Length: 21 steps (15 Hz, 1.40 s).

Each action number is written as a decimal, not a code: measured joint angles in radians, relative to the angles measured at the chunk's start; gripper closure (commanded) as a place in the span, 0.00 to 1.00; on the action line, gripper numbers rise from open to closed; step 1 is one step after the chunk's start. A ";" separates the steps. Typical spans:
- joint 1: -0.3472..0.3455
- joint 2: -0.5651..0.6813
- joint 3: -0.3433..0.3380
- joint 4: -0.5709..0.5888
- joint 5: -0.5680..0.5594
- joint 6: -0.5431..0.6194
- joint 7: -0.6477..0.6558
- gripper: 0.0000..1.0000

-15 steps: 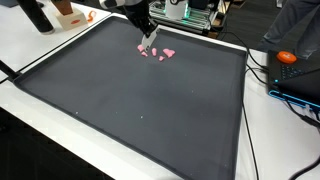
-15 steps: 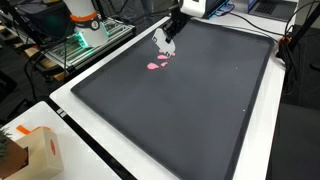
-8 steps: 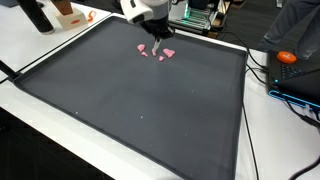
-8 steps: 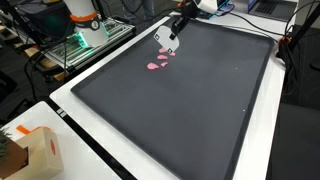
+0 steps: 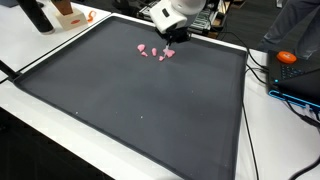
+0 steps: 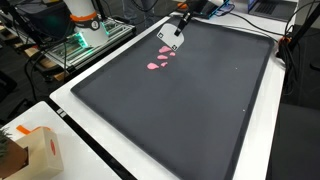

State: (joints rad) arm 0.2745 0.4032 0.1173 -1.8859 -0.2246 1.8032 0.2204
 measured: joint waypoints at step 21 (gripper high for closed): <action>0.060 -0.026 0.078 -0.100 -0.076 0.046 -0.112 0.99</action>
State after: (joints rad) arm 0.3342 0.3770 0.1953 -1.9861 -0.3008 1.8496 0.1086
